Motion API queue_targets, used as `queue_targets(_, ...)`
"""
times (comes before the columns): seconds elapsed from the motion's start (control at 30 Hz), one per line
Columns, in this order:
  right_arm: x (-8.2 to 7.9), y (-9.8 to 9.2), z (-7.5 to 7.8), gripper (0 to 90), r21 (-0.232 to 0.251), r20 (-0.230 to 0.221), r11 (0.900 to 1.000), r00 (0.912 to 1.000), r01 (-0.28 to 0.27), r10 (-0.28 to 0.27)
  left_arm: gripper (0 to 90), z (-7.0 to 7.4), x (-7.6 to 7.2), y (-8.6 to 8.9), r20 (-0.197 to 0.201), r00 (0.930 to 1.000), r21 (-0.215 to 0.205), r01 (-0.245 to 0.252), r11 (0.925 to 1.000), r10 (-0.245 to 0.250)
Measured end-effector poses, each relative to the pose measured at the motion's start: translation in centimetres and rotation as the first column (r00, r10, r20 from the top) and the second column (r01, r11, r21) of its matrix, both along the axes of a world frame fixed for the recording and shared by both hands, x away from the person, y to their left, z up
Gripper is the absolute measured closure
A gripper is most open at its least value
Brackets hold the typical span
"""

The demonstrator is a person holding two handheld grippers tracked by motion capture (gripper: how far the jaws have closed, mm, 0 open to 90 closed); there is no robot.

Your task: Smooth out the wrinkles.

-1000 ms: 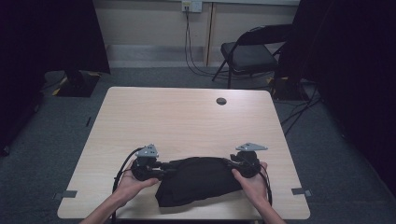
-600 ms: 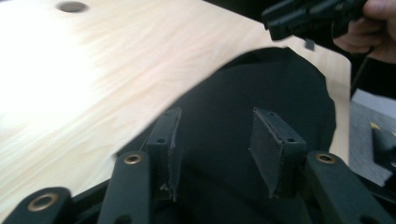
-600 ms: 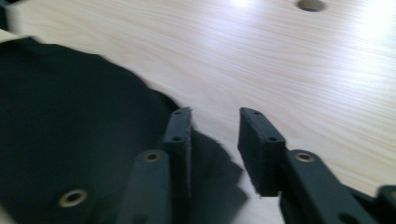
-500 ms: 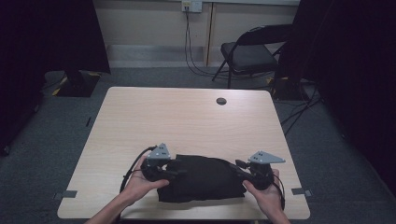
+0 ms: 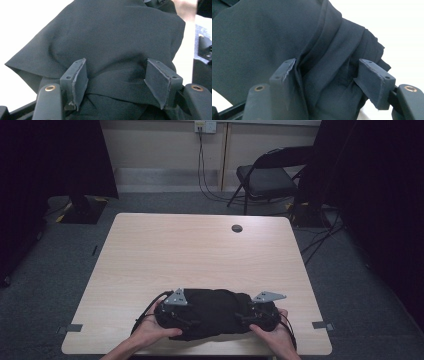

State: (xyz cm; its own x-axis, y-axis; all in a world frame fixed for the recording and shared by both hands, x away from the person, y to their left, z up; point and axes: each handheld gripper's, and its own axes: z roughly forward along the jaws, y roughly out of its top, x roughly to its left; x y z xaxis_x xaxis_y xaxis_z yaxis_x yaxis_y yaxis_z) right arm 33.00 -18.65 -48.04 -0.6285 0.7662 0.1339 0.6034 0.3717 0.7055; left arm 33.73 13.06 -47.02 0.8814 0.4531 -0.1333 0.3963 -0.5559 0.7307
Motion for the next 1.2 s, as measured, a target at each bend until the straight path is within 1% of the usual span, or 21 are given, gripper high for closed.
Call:
queue_targets(0.03, 0.2, 0.1, -0.1, 31.5, 0.003, 0.004, 1.0, 1.0, 0.004, -0.004, 34.4, 0.0, 0.0, 0.0, 0.0, 1.0, 0.0, 0.0, 1.0, 0.0)
queue_targets(0.07, 0.4, 0.3, -0.2, 31.6, 0.008, 0.005, 1.0, 0.9999, 0.014, -0.014, 34.4, -0.1, 0.4, 0.1, 0.036, 0.9993, 0.019, -0.005, 0.9998, 0.004)
queue_targets(0.2, 1.2, 1.0, -0.3, 31.6, 0.007, 0.035, 0.999, 0.9989, 0.031, -0.031, 34.5, -0.2, 1.9, 0.6, 0.059, 0.9972, 0.025, -0.047, 0.9986, 0.046)
queue_targets(0.27, 1.6, 1.5, -0.3, 31.7, -0.005, 0.062, 0.999, 0.9974, 0.038, -0.038, 34.4, -0.3, 2.7, 1.0, 0.079, 0.9953, 0.021, -0.057, 0.9982, 0.055)
queue_targets(0.33, 2.3, 1.9, -0.4, 32.7, -0.001, 0.064, 0.998, 0.9964, 0.056, -0.056, 34.4, -0.4, 3.1, 1.3, 0.081, 0.9941, 0.011, -0.074, 0.9972, 0.072)
queue_targets(0.4, 2.6, 2.1, 0.0, 37.4, -0.022, 0.093, 0.997, 0.9929, 0.077, -0.074, 34.4, -0.6, 3.8, 1.8, 0.082, 0.9925, -0.004, -0.091, 0.9959, 0.091)
queue_targets(0.47, 3.1, 1.6, 0.4, 40.0, 0.011, 0.099, 0.993, 0.9879, 0.119, -0.12, 34.4, -0.6, 4.0, 2.0, 0.081, 0.992, -0.007, -0.096, 0.9953, 0.097)
queue_targets(0.5, 3.1, 1.6, 0.4, 40.0, 0.011, 0.099, 0.993, 0.9879, 0.119, -0.12, 34.4, -0.6, 4.0, 2.0, 0.081, 0.992, -0.007, -0.096, 0.9953, 0.097)
queue_targets(0.53, 3.2, 0.8, 0.9, 40.0, 0.046, 0.102, 0.989, 0.9839, 0.143, -0.147, 34.4, -0.7, 4.1, 2.3, 0.081, 0.9921, -0.019, -0.095, 0.9953, 0.096)
queue_targets(0.57, 3.3, 0.4, 1.0, 43.9, 0.053, 0.099, 0.986, 0.9822, 0.155, -0.16, 34.4, -0.7, 4.1, 2.2, 0.085, 0.9918, -0.021, -0.094, 0.9954, 0.095)
queue_targets(0.6, 3.1, 0.1, 1.2, 48.7, 0.048, 0.1, 0.984, 0.9792, 0.172, -0.177, 34.4, -0.7, 4.0, 2.2, 0.092, 0.9912, -0.012, -0.095, 0.9954, 0.096)
queue_targets(0.7, 3.0, -0.4, 1.2, 49.1, 0.029, 0.1, 0.984, 0.9788, 0.176, -0.178, 34.4, -0.7, 3.8, 2.1, 0.107, 0.9899, -0.003, -0.094, 0.9956, 0.094)
queue_targets(0.73, 2.9, -0.9, 0.7, 51.4, -0.031, 0.082, 0.982, 0.9792, 0.189, -0.186, 34.4, -0.8, 3.6, 2.1, 0.12, 0.9877, -0.002, -0.101, 0.9949, 0.1)
queue_targets(0.77, 2.9, -0.9, 0.7, 51.4, -0.031, 0.082, 0.982, 0.9792, 0.189, -0.186, 34.4, -0.8, 3.6, 2.1, 0.12, 0.9877, -0.002, -0.101, 0.9949, 0.1)
queue_targets(0.83, 2.8, -1.3, 0.0, 51.6, -0.008, 0.055, 0.984, 0.9829, 0.177, -0.176, 34.3, -0.9, 3.5, 2.3, 0.123, 0.9863, -0.031, -0.106, 0.9939, 0.109)
queue_targets(0.9, 2.5, -0.9, 0.5, 51.5, -0.026, 0.095, 0.984, 0.9807, 0.174, -0.171, 33.7, -0.9, 3.7, 2.5, 0.099, 0.9878, -0.059, -0.115, 0.9916, 0.12)
queue_targets(0.93, 2.4, -0.8, 0.8, 50.0, -0.012, 0.109, 0.985, 0.9795, 0.172, -0.169, 33.4, -0.7, 3.8, 2.6, 0.091, 0.9875, -0.071, -0.122, 0.99, 0.128)
queue_targets(1.1, 2.1, -1.5, 2.3, 38.3, 0.056, 0.134, 0.984, 0.9749, 0.172, -0.178, 31.9, 1.5, 3.3, 3.7, 0.074, 0.9852, -0.149, -0.142, 0.9785, 0.155)
queue_targets(1.13, 2.1, -2.0, 2.6, 37.1, 0.071, 0.134, 0.982, 0.974, 0.175, -0.183, 31.8, 1.5, 3.3, 3.7, 0.074, 0.9852, -0.149, -0.142, 0.9785, 0.155)
queue_targets(1.17, 2.1, -2.4, 2.8, 36.1, 0.078, 0.14, 0.98, 0.9712, 0.184, -0.193, 31.6, 2.3, 2.9, 4.5, 0.059, 0.984, -0.185, -0.154, 0.9705, 0.168)
queue_targets(1.2, 2.0, -3.0, 2.9, 34.9, 0.088, 0.138, 0.976, 0.9679, 0.2, -0.21, 30.6, 2.6, 2.7, 5.0, 0.058, 0.9831, -0.186, -0.16, 0.9694, 0.174)
